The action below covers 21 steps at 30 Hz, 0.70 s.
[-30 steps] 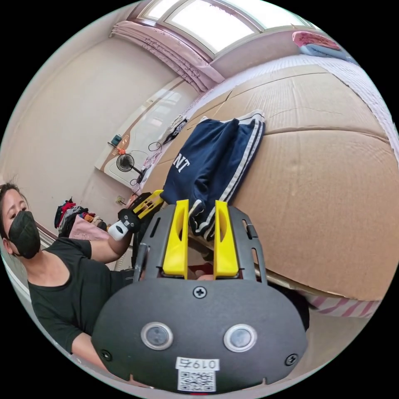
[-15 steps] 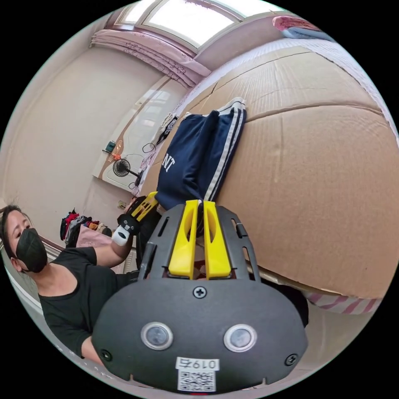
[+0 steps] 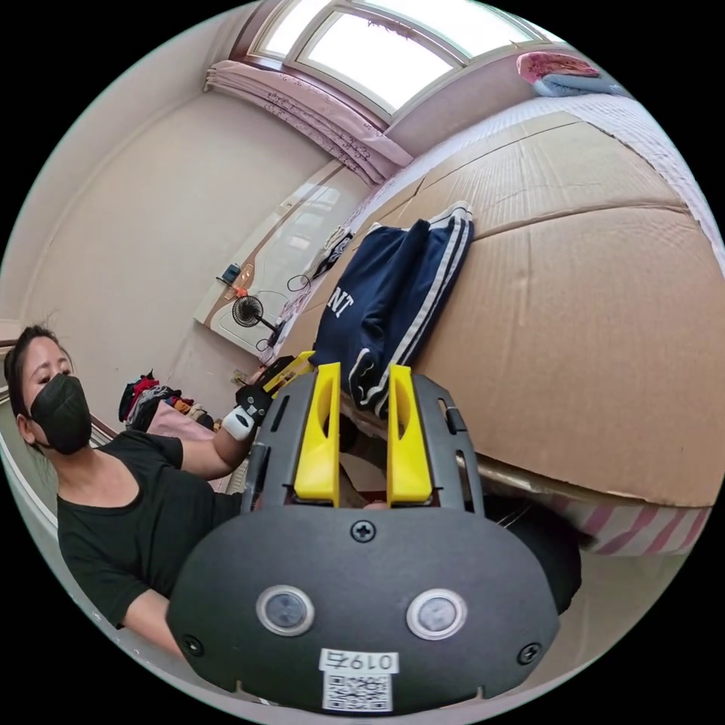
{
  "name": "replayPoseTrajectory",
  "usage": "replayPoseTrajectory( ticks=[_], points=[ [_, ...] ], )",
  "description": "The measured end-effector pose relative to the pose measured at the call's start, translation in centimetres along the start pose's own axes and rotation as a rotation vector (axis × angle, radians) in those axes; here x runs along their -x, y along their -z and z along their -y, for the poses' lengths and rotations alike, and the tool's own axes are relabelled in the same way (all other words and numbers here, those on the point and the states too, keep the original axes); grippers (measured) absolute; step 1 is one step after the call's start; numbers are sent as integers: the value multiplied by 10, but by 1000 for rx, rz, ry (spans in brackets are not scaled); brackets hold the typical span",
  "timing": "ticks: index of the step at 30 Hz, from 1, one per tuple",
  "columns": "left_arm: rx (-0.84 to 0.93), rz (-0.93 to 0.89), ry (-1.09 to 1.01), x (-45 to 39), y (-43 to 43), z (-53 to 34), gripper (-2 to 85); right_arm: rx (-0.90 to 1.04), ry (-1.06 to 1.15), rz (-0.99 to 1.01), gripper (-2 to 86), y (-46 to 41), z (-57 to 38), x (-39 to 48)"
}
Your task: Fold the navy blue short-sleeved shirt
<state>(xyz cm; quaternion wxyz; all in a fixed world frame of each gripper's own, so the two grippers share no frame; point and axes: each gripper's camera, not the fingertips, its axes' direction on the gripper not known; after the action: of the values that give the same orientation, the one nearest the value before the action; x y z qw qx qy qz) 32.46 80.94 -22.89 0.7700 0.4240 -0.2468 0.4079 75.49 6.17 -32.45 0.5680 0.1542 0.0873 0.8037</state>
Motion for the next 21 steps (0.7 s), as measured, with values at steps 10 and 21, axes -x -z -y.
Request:
replayPoseTrajectory(
  ticks=[10,21],
  points=[
    [3,-22,41,8,8,5,6,5,-20,-3,19,-86,-3,47],
    [5,-27,22,15,21,10,5,106,-69,-33,26,-179,33,55]
  ],
)
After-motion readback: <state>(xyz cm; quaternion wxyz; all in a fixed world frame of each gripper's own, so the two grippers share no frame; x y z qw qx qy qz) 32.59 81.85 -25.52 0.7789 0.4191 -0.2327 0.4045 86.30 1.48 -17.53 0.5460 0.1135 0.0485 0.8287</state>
